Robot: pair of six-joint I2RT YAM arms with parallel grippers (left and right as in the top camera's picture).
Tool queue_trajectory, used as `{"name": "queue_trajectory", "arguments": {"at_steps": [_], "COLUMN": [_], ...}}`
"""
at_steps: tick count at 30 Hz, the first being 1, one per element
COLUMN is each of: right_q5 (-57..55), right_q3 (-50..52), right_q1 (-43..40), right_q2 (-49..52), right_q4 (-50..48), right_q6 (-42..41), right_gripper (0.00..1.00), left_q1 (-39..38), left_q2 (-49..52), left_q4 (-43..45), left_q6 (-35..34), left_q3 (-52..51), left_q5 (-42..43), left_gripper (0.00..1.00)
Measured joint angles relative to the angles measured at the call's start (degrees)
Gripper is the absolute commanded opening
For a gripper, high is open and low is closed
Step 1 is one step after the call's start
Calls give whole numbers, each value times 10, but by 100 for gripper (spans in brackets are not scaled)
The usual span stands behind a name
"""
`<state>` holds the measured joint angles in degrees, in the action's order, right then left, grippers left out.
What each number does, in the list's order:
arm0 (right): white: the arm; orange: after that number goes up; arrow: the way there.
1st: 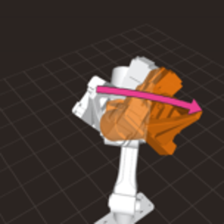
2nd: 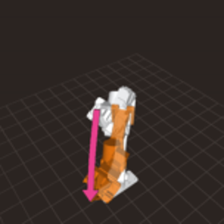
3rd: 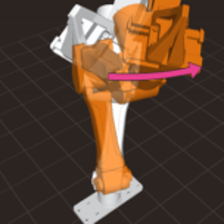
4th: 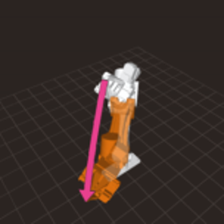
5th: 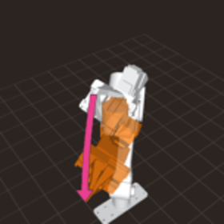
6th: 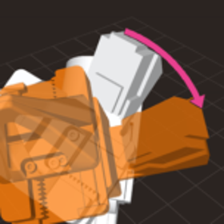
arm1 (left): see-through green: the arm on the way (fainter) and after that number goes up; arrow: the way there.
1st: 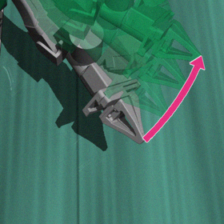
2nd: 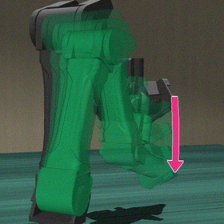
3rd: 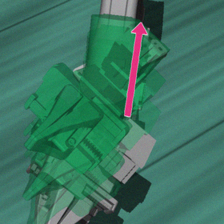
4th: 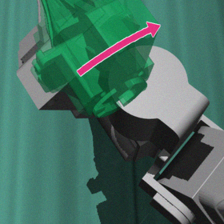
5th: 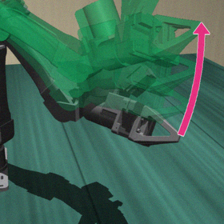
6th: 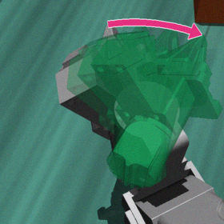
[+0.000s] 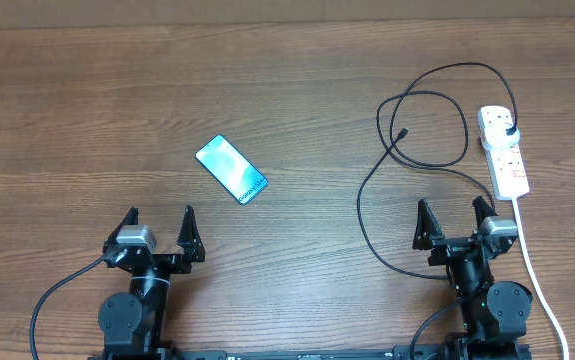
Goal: Plug charger to phone and switch on socket
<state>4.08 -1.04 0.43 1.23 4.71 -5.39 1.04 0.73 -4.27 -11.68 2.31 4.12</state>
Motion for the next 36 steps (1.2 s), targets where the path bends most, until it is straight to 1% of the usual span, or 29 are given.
{"name": "queue_trajectory", "arguments": {"at_steps": [11,20,23,26,29,33,36], "right_q5": [0,0,0,0,0,0,0], "right_q3": [0,0,0,0,0,0,0], "right_q1": [0,0,0,0,0,0,0], "right_q2": [0,0,0,0,0,0,0], "right_q4": [0,0,0,0,0,0,0], "right_q6": [0,0,0,0,0,0,0], "right_gripper": [100,100,100,100,100,100,100], "left_q1": [0,0,0,0,0,0,0], "left_q2": [0,0,0,6,36,110,185], "left_q4": [-34,-13,-20,-51,-90,-123,-151], "left_q6": [0,0,0,0,0,0,0], "left_q3": [0,2,13,51,110,189,246], "left_q5": [-8,3,8,7,0,-4,-5], "left_gripper": [99,100,100,100,100,100,100]}}
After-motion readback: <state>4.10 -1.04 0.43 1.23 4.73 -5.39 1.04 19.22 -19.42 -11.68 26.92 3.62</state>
